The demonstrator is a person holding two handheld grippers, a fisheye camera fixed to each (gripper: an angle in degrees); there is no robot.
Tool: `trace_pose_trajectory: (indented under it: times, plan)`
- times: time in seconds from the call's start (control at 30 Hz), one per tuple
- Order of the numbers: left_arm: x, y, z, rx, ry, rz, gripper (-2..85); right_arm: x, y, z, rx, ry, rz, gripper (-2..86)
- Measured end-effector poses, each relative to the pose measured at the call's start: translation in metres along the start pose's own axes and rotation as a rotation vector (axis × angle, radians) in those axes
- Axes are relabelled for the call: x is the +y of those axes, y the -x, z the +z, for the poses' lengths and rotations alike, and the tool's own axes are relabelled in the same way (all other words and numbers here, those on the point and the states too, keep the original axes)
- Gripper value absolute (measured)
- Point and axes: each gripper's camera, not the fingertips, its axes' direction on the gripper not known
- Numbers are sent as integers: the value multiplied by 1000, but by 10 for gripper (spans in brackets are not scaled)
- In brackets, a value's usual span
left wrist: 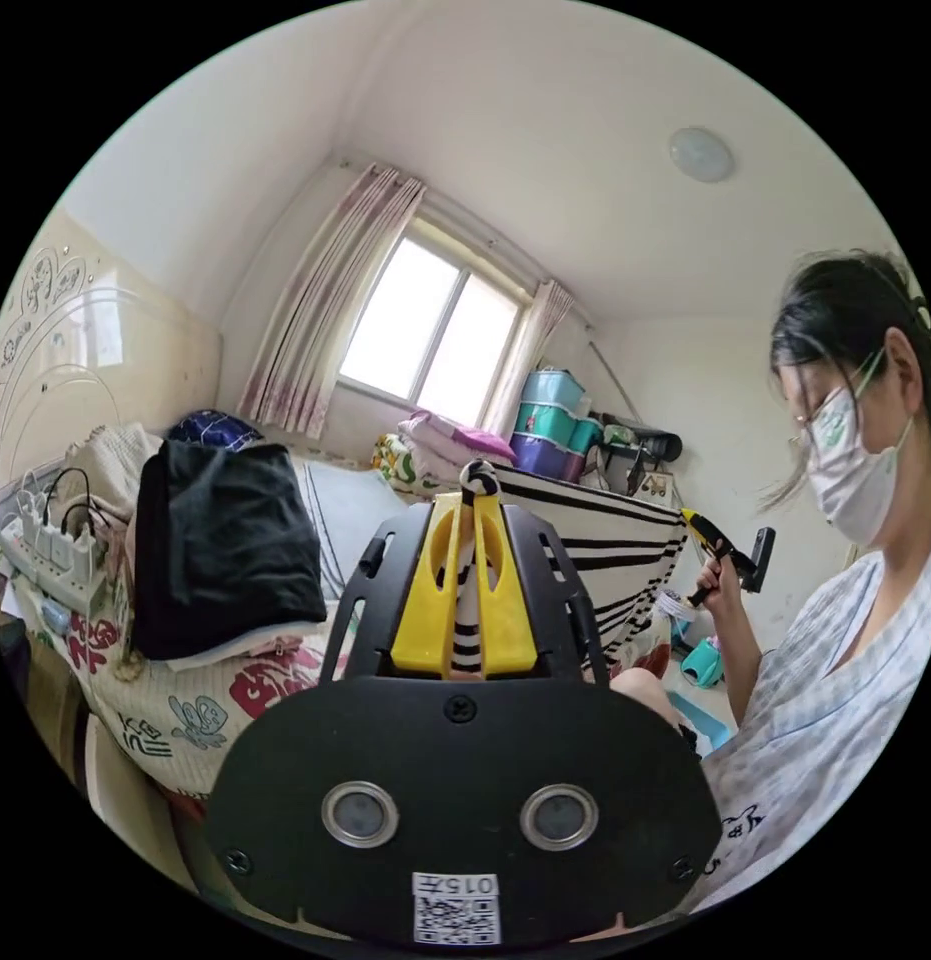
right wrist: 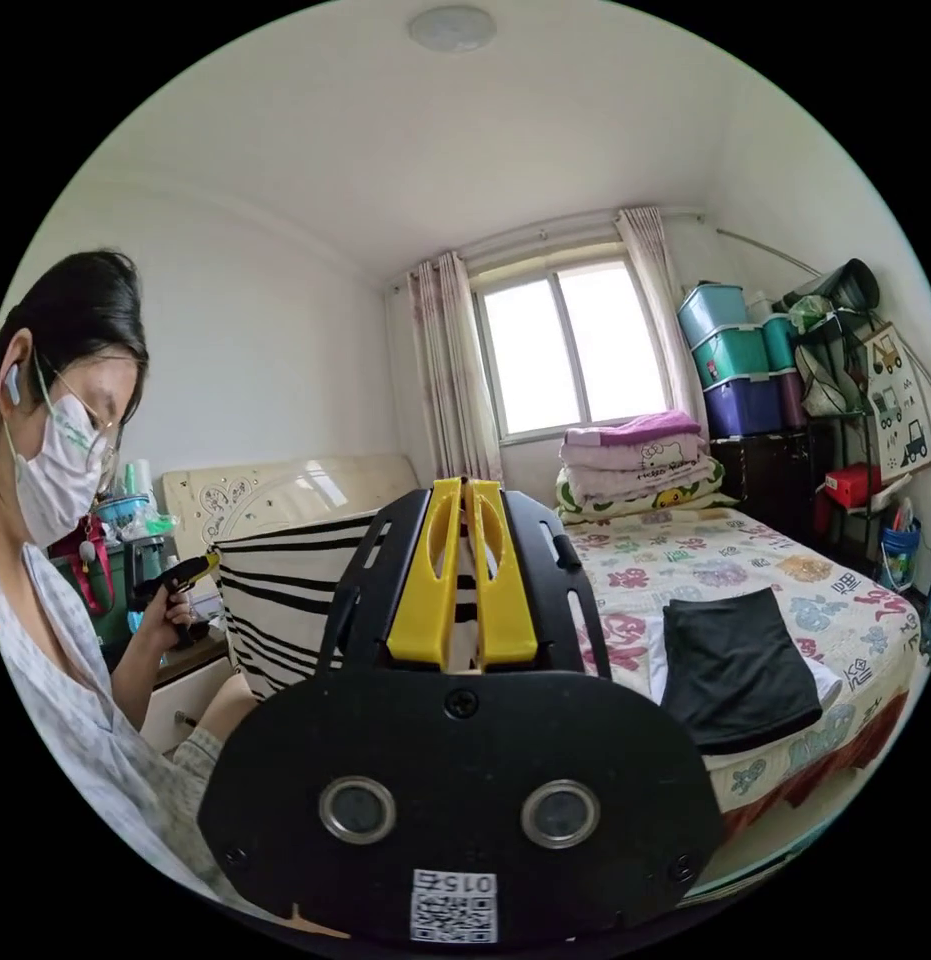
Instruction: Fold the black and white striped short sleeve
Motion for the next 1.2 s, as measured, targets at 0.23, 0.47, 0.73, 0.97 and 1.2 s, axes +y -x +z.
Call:
trace_pose_trajectory:
  times: [0.23,0.47,0.73,0.97,1.2]
  plan:
    - [-28,-25,-23,60,-71,49,-3,-9,13,-21,-36,-72,22,1]
    - [-36,-14,27,40,-24,61,-3,-15,-2,13,-25,-46,28,0]
    - [-4,86,256,-217,246,-104,7,3,-81,223,118,295,66,17]
    - [47,65,361,-224,513,-56,76,28,-79,271,-305,475,88,46]
    - [124,4,365,249,829,99,81,117,-18,238,-360,910,-211,71]
